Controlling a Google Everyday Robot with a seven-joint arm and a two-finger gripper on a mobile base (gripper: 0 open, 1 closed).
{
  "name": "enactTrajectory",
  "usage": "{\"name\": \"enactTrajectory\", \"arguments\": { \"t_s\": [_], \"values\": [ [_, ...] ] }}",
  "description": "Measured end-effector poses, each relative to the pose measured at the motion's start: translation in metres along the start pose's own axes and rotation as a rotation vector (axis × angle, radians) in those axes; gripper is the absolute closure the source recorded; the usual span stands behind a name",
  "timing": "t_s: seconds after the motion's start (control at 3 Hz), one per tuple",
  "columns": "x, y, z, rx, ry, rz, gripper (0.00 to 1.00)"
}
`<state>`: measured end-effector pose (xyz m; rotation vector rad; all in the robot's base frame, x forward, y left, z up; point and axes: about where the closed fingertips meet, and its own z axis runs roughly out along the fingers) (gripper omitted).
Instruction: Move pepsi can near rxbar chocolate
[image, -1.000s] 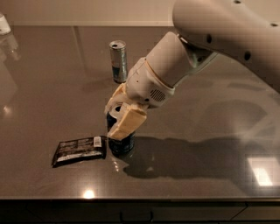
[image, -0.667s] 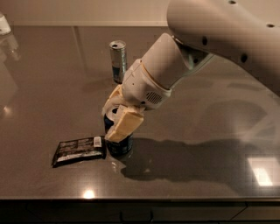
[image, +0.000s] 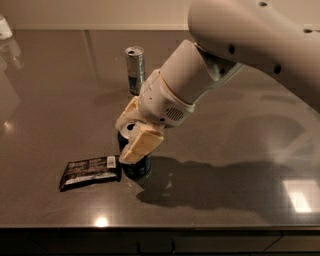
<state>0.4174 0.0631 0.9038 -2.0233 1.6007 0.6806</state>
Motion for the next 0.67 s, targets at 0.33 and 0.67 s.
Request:
{"name": "enactTrajectory", "arguments": {
  "t_s": [0.33,0.67],
  "values": [
    [-0.0017,0.001,0.0003,0.0,0.002,-0.004,0.0],
    [-0.0017,0.001,0.0003,0.0,0.002,-0.004,0.0]
  ]
}}
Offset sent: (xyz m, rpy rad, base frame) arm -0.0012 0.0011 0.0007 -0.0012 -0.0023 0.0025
